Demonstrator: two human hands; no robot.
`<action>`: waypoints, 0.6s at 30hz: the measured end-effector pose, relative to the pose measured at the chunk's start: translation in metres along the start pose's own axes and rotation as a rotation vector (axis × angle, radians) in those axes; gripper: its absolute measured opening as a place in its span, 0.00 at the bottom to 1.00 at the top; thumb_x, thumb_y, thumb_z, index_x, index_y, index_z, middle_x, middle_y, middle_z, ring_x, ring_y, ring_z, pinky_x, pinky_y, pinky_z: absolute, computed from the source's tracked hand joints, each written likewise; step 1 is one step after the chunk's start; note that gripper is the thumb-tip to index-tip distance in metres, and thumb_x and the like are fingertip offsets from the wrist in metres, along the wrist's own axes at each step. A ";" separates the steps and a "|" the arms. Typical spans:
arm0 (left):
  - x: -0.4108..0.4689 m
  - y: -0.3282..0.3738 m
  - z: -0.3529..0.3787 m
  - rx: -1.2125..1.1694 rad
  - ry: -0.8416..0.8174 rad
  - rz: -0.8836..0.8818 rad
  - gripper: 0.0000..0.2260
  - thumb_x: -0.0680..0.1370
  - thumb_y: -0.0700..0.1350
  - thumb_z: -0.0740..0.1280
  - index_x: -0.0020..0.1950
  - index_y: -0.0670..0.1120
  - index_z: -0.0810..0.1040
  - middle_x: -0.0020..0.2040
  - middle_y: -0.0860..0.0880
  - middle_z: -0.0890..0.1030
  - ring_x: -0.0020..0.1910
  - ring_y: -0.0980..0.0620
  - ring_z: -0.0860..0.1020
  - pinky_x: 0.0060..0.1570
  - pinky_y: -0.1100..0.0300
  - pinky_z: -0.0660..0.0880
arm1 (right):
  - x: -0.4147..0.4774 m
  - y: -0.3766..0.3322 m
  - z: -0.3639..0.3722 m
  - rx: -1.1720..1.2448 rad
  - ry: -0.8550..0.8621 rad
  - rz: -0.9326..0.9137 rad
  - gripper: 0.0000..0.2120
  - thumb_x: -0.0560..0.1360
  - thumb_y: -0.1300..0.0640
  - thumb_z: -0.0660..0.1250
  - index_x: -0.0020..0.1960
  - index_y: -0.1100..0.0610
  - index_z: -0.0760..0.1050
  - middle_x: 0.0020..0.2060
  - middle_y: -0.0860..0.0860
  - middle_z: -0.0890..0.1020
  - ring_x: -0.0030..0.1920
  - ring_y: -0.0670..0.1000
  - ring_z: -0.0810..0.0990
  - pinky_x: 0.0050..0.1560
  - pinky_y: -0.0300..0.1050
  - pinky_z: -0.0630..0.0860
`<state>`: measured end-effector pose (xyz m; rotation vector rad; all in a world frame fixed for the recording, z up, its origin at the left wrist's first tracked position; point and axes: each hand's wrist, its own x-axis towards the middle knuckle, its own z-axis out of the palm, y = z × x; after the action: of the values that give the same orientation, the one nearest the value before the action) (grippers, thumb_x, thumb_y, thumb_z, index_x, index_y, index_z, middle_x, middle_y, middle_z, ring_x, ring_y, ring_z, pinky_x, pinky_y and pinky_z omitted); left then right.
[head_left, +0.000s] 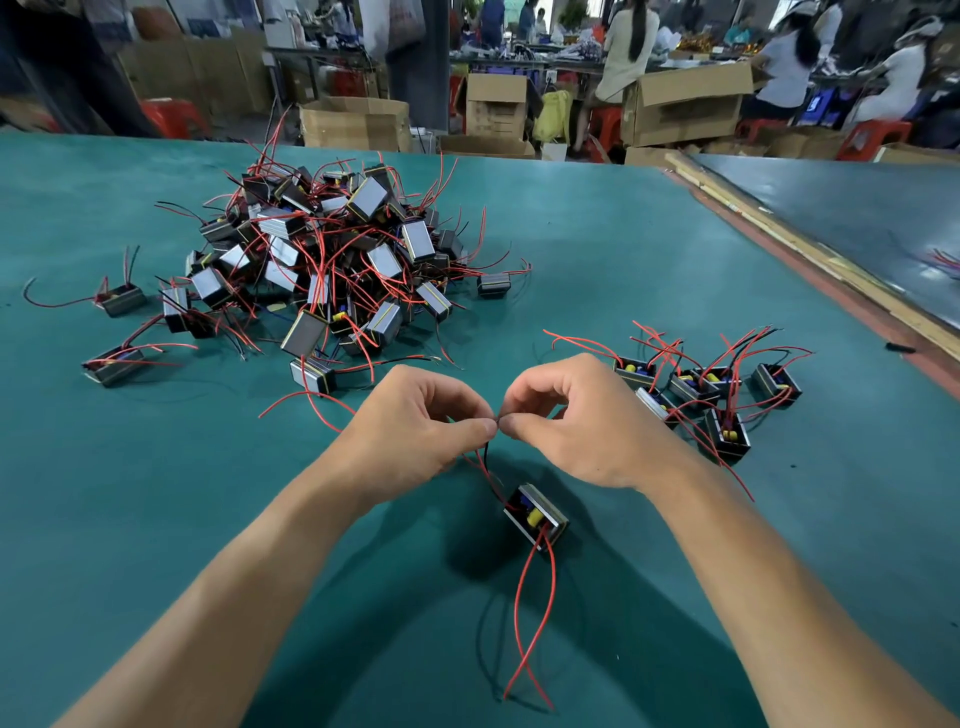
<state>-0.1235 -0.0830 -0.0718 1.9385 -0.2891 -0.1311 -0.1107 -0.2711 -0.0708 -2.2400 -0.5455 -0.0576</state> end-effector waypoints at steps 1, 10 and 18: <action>0.000 0.000 0.000 0.024 0.004 0.009 0.08 0.75 0.37 0.71 0.36 0.46 0.83 0.27 0.53 0.78 0.25 0.53 0.68 0.28 0.61 0.66 | 0.000 0.000 0.000 -0.001 -0.009 0.013 0.06 0.73 0.58 0.72 0.38 0.52 0.81 0.33 0.47 0.84 0.36 0.49 0.81 0.39 0.45 0.78; -0.002 0.003 -0.003 0.079 -0.003 0.032 0.06 0.75 0.39 0.72 0.37 0.46 0.83 0.26 0.55 0.78 0.24 0.56 0.68 0.29 0.59 0.67 | -0.002 -0.005 -0.005 0.172 -0.119 0.077 0.10 0.75 0.63 0.69 0.36 0.56 0.79 0.29 0.47 0.81 0.32 0.45 0.76 0.36 0.40 0.74; -0.002 0.002 -0.003 0.079 -0.006 0.057 0.06 0.74 0.40 0.72 0.38 0.46 0.83 0.27 0.53 0.78 0.25 0.53 0.68 0.28 0.59 0.66 | 0.000 -0.008 -0.004 0.370 -0.165 0.234 0.13 0.76 0.66 0.68 0.34 0.55 0.77 0.25 0.47 0.76 0.27 0.45 0.72 0.32 0.39 0.70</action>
<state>-0.1255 -0.0809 -0.0687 2.0060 -0.3577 -0.0896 -0.1130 -0.2695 -0.0625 -1.9379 -0.3434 0.3260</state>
